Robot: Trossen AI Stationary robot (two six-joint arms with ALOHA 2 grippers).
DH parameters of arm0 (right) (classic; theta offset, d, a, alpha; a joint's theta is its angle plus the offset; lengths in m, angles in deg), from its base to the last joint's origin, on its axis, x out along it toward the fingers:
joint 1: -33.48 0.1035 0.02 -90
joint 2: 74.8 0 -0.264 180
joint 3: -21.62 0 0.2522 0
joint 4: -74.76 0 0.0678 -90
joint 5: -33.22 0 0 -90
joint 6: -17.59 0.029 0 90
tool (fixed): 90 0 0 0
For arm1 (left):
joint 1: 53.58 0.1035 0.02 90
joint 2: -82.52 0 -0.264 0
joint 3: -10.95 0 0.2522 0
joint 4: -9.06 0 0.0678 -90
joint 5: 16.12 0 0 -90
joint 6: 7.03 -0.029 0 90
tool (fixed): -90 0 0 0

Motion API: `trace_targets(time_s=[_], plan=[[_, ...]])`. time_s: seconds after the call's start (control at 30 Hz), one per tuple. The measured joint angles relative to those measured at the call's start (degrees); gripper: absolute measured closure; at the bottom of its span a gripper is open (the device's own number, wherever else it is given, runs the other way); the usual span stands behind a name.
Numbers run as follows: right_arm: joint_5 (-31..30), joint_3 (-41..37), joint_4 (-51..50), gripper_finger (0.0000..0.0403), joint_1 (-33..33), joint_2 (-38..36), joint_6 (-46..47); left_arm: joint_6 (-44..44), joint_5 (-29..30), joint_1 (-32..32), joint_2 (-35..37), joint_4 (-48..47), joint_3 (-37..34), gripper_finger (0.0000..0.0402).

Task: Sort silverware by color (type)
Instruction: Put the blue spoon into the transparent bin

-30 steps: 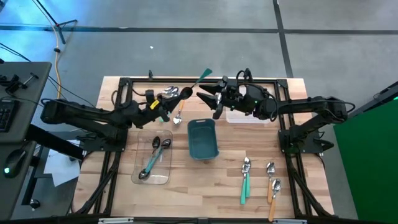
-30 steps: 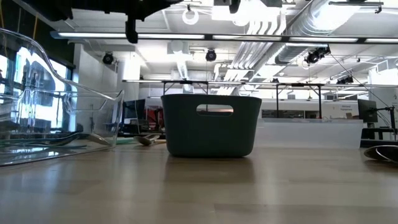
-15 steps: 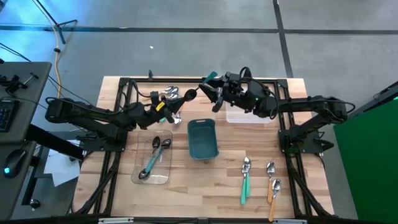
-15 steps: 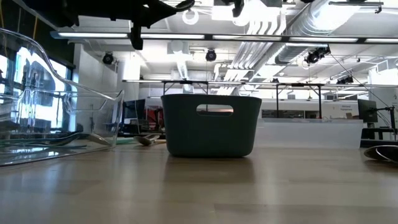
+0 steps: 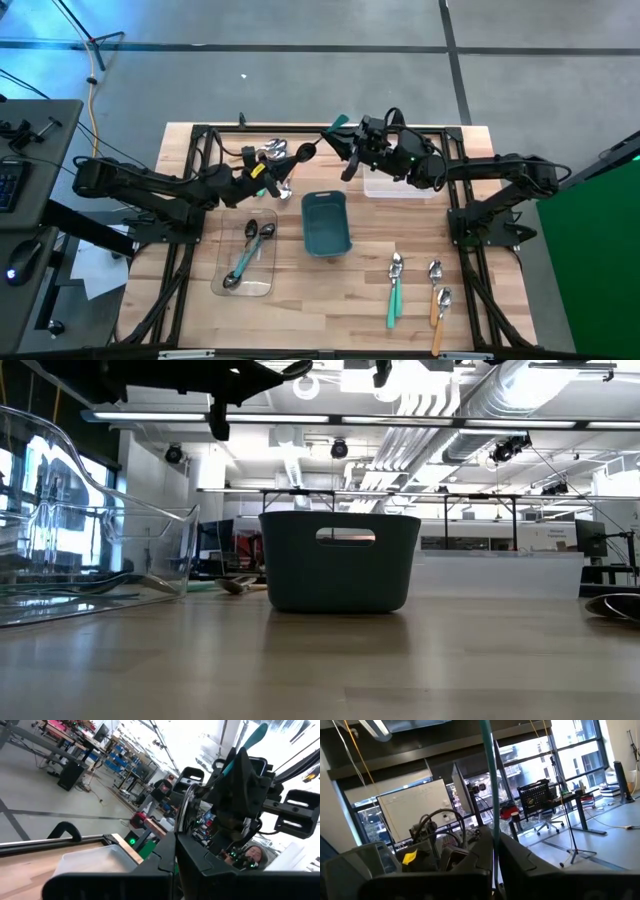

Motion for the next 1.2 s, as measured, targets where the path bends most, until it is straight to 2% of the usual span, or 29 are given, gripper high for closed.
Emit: trace_targets(time_s=[0.13, 0.33, 0.53, 0.73, 0.97, 1.2], plan=[[0.10, 0.00, -3.22, 0.0399, -0.03, -0.98, -1.04, -0.21, -0.77, 0.05, 0.02, -1.25, 0.00, 0.0401], [1.82, -0.07, -15.17, 0.0401, 0.02, -5.42, -3.24, -0.02, -9.43, 2.49, 1.62, -8.29, 0.11, 0.0391], [3.14, -0.07, -27.91, 0.0402, 0.01, -10.25, -3.48, -0.89, -13.89, 4.57, 5.06, -16.43, 0.09, 0.0330], [6.44, -0.07, -37.10, 0.0402, 0.07, -12.50, -3.22, -7.39, -19.76, 4.94, 7.85, -19.23, 0.07, 0.0257], [10.58, -0.07, -37.86, 0.0402, 0.07, -12.04, -2.73, -9.09, -26.12, 4.94, 9.84, -19.50, 0.07, 0.0190], [12.24, -0.06, -37.60, 0.0402, 0.20, -11.17, -1.92, -8.92, -27.37, 4.81, 10.05, -19.73, 0.07, 0.0170]])
